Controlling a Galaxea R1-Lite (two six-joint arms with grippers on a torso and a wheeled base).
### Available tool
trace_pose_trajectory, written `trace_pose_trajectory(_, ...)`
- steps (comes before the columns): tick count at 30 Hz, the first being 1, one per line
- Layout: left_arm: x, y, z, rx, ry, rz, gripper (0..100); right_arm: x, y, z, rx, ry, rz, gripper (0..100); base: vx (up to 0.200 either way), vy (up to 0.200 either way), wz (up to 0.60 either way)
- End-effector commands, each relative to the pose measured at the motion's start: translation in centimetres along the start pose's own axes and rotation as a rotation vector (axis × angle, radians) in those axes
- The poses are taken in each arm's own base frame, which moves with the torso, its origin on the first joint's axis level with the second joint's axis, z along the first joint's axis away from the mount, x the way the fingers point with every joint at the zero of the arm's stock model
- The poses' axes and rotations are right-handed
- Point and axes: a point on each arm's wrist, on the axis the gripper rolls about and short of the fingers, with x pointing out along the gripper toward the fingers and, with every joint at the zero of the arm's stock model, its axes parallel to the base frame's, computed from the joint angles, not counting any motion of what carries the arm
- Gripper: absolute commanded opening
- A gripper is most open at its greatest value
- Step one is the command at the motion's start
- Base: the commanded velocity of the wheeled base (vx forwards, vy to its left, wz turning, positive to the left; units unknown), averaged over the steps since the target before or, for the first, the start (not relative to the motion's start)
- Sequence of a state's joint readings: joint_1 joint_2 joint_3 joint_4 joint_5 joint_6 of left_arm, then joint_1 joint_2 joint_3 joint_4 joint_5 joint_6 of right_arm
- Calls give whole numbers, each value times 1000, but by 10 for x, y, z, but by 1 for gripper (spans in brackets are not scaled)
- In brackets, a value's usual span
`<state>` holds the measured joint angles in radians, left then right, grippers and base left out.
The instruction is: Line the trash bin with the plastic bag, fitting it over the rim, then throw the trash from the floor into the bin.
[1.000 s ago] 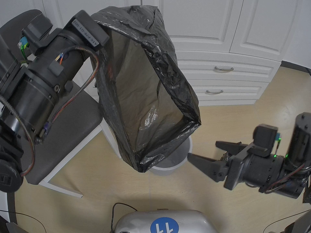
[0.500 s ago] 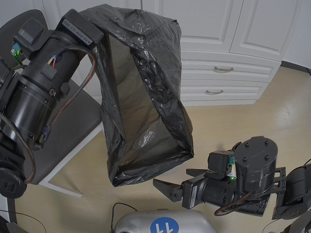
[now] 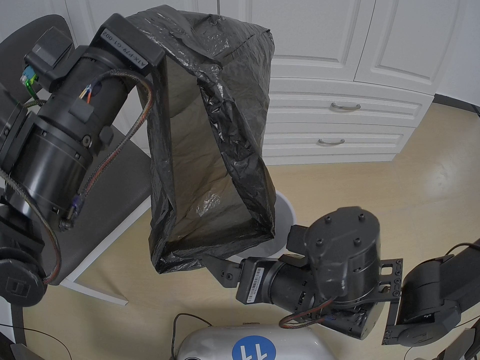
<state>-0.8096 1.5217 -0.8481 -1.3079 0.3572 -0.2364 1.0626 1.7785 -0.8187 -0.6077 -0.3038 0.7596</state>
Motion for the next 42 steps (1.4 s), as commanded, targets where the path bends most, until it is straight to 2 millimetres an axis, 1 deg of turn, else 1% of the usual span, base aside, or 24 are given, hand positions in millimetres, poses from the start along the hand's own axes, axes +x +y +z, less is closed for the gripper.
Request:
trace_pose_trajectory(1,2,-1,-1,1,-2,1,0,7,9,-7,11,17,14,100,0,0,0)
trace_pose_trajectory(2,2,-1,-1,1,-2,1,0,8,8,-7,12,16,11,100,0,0,0)
trace_pose_trajectory(5,3,-1,-1,2,-4,1,0,25,9,-10,39,-19,-40,100,0,0,0)
trace_pose_trajectory(6,3,-1,-1,2,-4,1,0,25,9,-10,39,-19,-40,100,0,0,0)
trace_pose_trajectory(7,3,-1,-1,1,-5,0,0,31,9,-9,46,-40,-61,100,0,0,0)
trace_pose_trajectory(8,3,-1,-1,0,-8,0,0,37,6,-10,48,-45,-80,100,0,0,0)
trace_pose_trajectory(13,2,-1,-1,-3,-26,-10,0,50,-6,-5,70,-64,-112,100,0,0,0)
trace_pose_trajectory(14,2,-2,-2,6,-28,-11,0,54,-11,-1,82,-75,-127,100,0,0,0)
trace_pose_trajectory(16,1,-2,-2,17,-34,-14,0,56,-17,5,90,-85,-143,100,0,0,0)
trace_pose_trajectory(18,1,-2,0,19,-47,-15,0,55,-27,11,80,-88,-173,100,0,0,0)
trace_pose_trajectory(20,1,-3,3,15,-57,-18,0,55,-42,25,47,-107,-207,100,0,0,0)
trace_pose_trajectory(21,0,-3,4,14,-59,-18,0,53,-49,33,31,-118,-218,100,0,0,0)
trace_pose_trajectory(22,0,-3,5,13,-61,-18,0,49,-58,47,15,-141,-228,100,0,0,0)
trace_pose_trajectory(23,0,-3,6,14,-63,-18,0,45,-63,56,13,-154,-229,100,0,0,0)
trace_pose_trajectory(27,-4,-1,4,21,-46,-22,0,30,-75,85,34,-213,-222,100,0,0,0)
trace_pose_trajectory(28,-4,-1,3,22,-45,-22,0,29,-76,88,36,-223,-224,100,0,0,0)
trace_pose_trajectory(29,-4,0,2,23,-41,-21,0,25,-82,97,39,-248,-236,100,0,0,0)
trace_pose_trajectory(31,-5,0,2,25,-38,-20,0,21,-88,109,38,-275,-244,100,0,0,0)
trace_pose_trajectory(33,-5,0,1,26,-35,-21,0,16,-91,121,47,-308,-236,100,0,0,0)
trace_pose_trajectory(34,-5,0,1,26,-34,-19,0,16,-91,122,47,-308,-236,100,0,0,0)
trace_pose_trajectory(35,-5,0,1,27,-31,-18,0,11,-90,129,52,-329,-218,100,0,0,0)
trace_pose_trajectory(37,-5,1,-1,29,-25,-19,0,9,-88,133,58,-343,-209,100,0,0,0)
trace_pose_trajectory(40,-6,1,-2,30,-22,-19,0,9,-86,135,67,-350,-197,100,0,0,0)
trace_pose_trajectory(42,-6,1,-2,30,-21,-17,0,10,-83,132,87,-342,-187,100,0,0,0)
